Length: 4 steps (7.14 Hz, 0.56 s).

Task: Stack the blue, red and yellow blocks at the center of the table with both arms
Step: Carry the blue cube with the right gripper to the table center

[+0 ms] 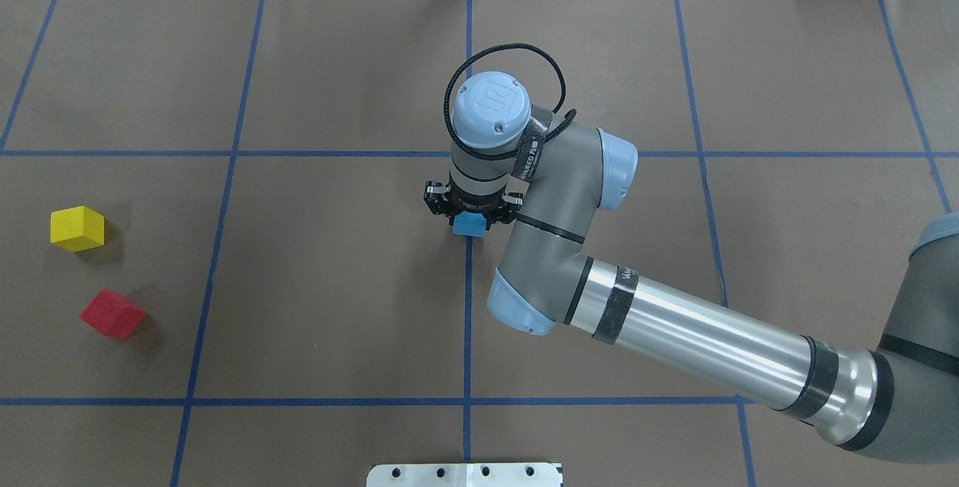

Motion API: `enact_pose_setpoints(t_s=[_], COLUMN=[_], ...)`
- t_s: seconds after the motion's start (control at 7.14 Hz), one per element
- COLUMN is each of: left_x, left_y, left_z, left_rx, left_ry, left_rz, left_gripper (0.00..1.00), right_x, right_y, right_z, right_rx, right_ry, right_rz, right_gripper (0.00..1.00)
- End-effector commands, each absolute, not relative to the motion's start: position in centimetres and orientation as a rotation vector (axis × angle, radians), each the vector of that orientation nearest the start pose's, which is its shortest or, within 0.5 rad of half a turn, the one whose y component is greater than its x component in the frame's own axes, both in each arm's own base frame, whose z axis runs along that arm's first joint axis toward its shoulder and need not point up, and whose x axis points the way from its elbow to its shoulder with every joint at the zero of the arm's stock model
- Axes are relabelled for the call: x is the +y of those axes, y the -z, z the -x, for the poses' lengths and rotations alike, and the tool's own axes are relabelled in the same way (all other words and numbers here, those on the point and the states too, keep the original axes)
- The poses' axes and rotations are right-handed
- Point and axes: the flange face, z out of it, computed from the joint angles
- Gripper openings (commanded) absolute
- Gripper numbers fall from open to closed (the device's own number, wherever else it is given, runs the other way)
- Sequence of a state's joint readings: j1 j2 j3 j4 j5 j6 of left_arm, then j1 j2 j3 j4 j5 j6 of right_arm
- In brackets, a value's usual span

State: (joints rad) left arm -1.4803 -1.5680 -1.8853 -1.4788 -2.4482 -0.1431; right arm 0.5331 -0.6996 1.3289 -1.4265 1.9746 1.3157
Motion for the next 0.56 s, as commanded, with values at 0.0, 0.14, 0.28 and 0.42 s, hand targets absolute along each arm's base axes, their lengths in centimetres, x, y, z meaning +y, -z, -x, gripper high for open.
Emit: enact_pose_setpoints(t_s=[0.0,0.14,0.28,0.42], left_x=[-48.7,-48.7,-48.9,-48.9], left_y=[-50.7,-50.8,-50.7,-50.8], left_z=[1.3,1.3,0.8,0.5], left_rx=[0.892,0.893,0.896,0.895], left_ry=[-0.047,-0.052,-0.069,-0.068], left_rz=[-0.103,-0.106,-0.125,-0.118], left_gripper=[1.0,1.0,1.0,1.0], right_x=[-47.4,-47.1,-47.1,-47.2], right_y=[-20.4,-20.4,-20.0,-18.9], right_z=[62.6,62.9,62.8,62.7], right_rx=[-0.843,-0.842,-0.848,-0.864], right_ry=[-0.09,-0.07,-0.064,-0.06], right_rz=[0.045,0.036,0.031,0.022], right_gripper=[0.57,0.94,1.0,1.0])
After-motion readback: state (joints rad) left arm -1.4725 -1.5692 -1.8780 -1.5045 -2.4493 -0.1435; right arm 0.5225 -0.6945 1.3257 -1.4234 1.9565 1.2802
